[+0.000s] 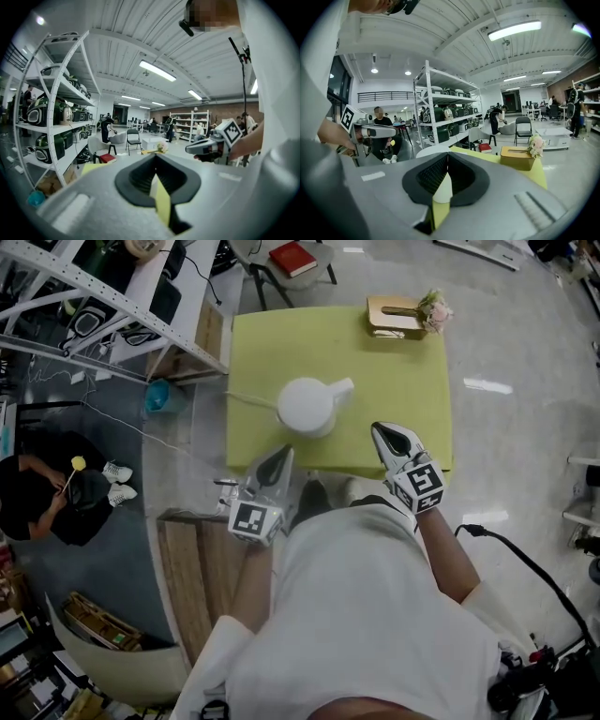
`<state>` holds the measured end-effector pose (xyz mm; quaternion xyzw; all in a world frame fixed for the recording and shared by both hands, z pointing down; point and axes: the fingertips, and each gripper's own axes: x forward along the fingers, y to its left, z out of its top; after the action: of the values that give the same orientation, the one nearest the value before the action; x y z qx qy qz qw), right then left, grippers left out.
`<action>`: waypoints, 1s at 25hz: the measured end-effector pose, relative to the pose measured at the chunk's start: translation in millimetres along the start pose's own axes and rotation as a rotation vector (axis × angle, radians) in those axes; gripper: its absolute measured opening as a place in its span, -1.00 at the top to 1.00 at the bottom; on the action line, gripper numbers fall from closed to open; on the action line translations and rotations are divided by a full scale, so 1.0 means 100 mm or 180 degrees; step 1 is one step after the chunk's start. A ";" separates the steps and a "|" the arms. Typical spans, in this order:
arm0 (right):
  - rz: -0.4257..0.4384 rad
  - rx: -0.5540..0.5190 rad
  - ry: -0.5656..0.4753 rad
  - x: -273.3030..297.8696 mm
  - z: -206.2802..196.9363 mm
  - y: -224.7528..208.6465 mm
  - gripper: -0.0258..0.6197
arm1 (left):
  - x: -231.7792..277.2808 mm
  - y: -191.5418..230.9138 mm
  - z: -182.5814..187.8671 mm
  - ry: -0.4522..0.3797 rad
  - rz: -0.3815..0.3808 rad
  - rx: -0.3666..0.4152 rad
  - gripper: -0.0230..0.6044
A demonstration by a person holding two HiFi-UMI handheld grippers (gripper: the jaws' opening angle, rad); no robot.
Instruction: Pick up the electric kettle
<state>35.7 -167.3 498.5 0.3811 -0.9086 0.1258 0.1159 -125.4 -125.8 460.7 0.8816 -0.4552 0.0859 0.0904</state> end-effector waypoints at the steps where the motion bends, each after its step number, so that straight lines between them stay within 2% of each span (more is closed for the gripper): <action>1: -0.0035 0.0016 0.0003 0.05 -0.01 -0.02 0.91 | 0.02 0.05 -0.01 0.0016 -0.0018 0.0006 0.93; 8: -0.0225 0.0046 0.0093 0.45 -0.12 -0.24 0.83 | 0.15 0.35 -0.16 0.0096 -0.0086 0.0027 0.93; 15: -0.0327 0.0039 0.0291 0.89 -0.31 -0.45 0.58 | 0.28 0.59 -0.13 0.0056 -0.0191 -0.0022 0.93; 21: -0.0399 0.0040 0.0496 1.22 -0.58 -0.53 0.39 | 0.34 0.79 -0.16 0.0117 -0.0212 -0.0070 0.93; 25: -0.0412 0.0029 0.0614 1.40 -0.73 -0.60 0.31 | 0.38 0.91 -0.26 0.0238 -0.0276 -0.0004 0.93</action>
<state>-8.6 -277.8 618.6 0.4256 -0.8661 0.1583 0.2089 -180.5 -201.4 501.9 0.8966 -0.4130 0.1146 0.1116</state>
